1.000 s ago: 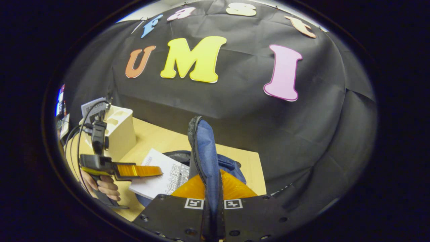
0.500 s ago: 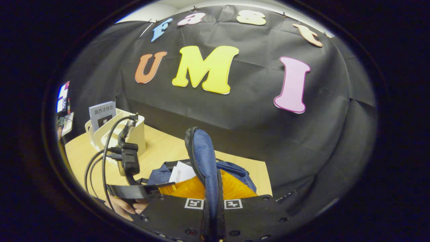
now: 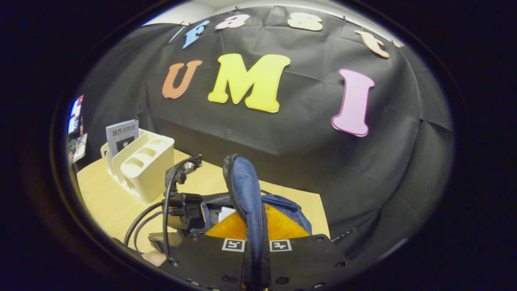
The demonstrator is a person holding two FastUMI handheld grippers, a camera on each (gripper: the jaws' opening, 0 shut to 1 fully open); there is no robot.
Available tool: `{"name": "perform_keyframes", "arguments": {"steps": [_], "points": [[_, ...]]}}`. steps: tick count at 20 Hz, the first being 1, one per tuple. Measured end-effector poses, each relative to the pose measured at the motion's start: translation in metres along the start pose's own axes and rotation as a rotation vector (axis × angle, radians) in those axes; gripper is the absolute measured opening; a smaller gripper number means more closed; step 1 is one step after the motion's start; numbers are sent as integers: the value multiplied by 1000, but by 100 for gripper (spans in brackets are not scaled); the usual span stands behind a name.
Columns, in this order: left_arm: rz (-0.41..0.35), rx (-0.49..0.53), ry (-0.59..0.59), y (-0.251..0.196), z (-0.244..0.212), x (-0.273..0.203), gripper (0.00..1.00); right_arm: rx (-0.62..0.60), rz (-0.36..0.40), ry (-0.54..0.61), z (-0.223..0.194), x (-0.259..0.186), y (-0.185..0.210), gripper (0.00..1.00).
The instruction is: Open the schoolbag, grab two books from the bookshelf and put them into the schoolbag.
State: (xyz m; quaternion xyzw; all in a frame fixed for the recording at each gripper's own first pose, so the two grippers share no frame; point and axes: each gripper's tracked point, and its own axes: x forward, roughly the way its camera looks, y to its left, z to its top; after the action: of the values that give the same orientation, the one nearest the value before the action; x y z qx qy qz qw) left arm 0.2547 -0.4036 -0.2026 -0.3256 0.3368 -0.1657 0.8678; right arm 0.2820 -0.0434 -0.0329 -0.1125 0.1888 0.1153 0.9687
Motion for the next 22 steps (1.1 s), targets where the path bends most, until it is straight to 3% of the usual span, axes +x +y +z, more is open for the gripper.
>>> {"name": "perform_keyframes", "arguments": {"steps": [3, 5, 7, 10, 11, 12, 22], "points": [[101, 140, -3, 30, 5, -19, 88, 63, -3, 13, -16, 4, -1, 7], [151, 229, -34, 45, 18, -31, 90, 110, -9, 34, -28, 5, -5, 7], [175, 278, -61, 56, 32, -48, 94, 144, -10, 42, -34, 3, -6, 4], [169, 328, -85, 65, 48, -80, 95, 173, -12, 47, -42, -2, -7, 7], [180, 357, -106, 69, 57, -93, 100, 181, -15, 50, -46, -5, -7, 7], [192, 384, -129, 74, 65, -104, 95, 200, -17, 52, -49, -7, -6, 7], [292, 540, -301, 119, 140, -240, 99, 286, -24, 55, -70, -9, -1, 8]]}}
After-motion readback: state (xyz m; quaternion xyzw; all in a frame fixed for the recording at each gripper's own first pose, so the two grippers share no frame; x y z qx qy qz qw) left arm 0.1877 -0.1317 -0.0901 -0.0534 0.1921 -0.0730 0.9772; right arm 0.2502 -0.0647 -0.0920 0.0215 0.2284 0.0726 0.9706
